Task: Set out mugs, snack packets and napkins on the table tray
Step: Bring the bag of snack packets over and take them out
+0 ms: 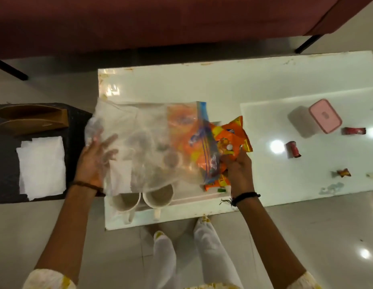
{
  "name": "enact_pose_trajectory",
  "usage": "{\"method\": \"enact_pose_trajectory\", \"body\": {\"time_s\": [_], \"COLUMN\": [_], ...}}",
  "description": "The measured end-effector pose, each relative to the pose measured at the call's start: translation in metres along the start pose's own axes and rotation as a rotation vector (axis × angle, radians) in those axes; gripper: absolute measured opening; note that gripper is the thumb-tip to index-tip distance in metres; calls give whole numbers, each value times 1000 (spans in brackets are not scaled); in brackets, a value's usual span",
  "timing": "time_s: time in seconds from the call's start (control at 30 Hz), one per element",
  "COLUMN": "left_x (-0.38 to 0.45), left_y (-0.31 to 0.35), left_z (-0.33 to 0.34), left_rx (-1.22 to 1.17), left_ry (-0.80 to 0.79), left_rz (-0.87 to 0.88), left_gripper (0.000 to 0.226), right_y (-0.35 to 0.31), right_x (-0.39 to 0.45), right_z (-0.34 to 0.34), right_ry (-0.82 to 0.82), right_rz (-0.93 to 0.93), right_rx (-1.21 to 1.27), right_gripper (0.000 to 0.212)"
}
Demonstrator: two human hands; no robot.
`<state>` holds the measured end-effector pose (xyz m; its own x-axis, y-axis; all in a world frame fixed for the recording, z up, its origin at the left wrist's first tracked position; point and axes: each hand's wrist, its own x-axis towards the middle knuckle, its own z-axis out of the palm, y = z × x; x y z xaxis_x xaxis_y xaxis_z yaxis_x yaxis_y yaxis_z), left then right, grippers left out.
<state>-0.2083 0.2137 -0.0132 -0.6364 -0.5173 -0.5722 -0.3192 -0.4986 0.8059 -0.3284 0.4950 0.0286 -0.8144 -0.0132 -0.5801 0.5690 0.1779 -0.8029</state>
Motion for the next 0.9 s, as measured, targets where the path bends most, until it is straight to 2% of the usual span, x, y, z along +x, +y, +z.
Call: {"method": "enact_pose_trajectory", "body": {"time_s": [0.13, 0.27, 0.37, 0.47, 0.63, 0.7, 0.9], "left_x": [-12, -23, -30, -36, -41, -44, -52], "left_y": [28, 43, 46, 41, 27, 23, 7], "left_z": [-5, 1, 8, 9, 3, 0, -13], "left_rx": [-267, -452, -504, -525, -495, -498, -525], "left_ry": [-41, -80, -121, -83, -72, -103, -118], "left_rz": [32, 52, 20, 37, 42, 59, 58], "left_gripper": [41, 52, 54, 51, 46, 42, 38], "right_y": [27, 75, 117, 139, 147, 146, 165], "right_x": [-24, -50, -64, -72, -80, -79, -87], "right_z": [5, 20, 37, 55, 63, 61, 64], "right_ry": [149, 208, 287, 367, 335, 319, 447], "right_rz": [39, 163, 364, 501, 479, 474, 601], "right_rx": [179, 243, 54, 303, 530, 516, 402], "right_gripper": [50, 54, 50, 48, 49, 50, 50]}}
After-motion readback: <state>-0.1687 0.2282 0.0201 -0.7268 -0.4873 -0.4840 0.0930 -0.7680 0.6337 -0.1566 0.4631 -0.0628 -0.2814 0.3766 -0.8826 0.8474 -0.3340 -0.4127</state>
